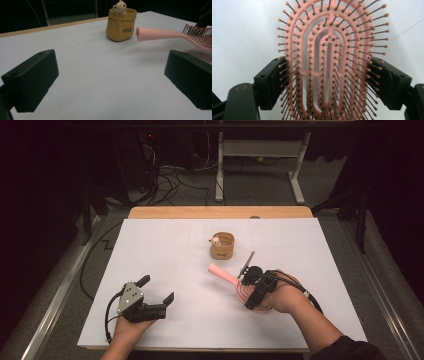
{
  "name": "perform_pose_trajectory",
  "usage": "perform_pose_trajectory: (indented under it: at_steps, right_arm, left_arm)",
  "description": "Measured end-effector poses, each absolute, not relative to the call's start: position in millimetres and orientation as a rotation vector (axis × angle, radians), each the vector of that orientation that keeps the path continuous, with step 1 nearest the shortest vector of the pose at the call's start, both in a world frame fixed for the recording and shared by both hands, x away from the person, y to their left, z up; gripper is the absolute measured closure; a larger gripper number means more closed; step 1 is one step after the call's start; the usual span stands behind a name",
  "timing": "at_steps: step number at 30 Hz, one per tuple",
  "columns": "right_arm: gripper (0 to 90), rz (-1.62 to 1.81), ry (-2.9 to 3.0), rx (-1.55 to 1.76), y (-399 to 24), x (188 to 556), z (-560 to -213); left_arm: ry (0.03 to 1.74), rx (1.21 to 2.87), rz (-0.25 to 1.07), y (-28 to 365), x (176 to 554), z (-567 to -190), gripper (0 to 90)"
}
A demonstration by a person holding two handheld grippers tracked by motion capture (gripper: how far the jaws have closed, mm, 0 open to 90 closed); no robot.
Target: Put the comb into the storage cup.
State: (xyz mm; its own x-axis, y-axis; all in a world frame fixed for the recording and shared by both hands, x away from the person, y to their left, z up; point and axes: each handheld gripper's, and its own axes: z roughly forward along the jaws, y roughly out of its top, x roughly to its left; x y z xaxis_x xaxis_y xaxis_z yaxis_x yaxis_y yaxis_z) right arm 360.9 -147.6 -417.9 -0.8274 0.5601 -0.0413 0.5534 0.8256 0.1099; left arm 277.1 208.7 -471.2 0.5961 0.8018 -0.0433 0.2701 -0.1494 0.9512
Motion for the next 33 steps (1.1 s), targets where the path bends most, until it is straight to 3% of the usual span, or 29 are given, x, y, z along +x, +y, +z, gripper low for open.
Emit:
perform_pose_trajectory:
  at_steps: [24, 33]
  right_arm:
    - [20.7, 0.123, 2.941, 0.880, -158.1, 355.3, -418.1]
    - [20.7, 0.136, 2.937, 0.881, -157.5, 353.4, -414.2]
  left_arm:
    - [0.889, 1.727, 0.608, 204.8, 279.9, -467.1, 1.0]
    - [0.874, 1.725, 0.673, 196.9, 294.0, -442.1, 0.1]
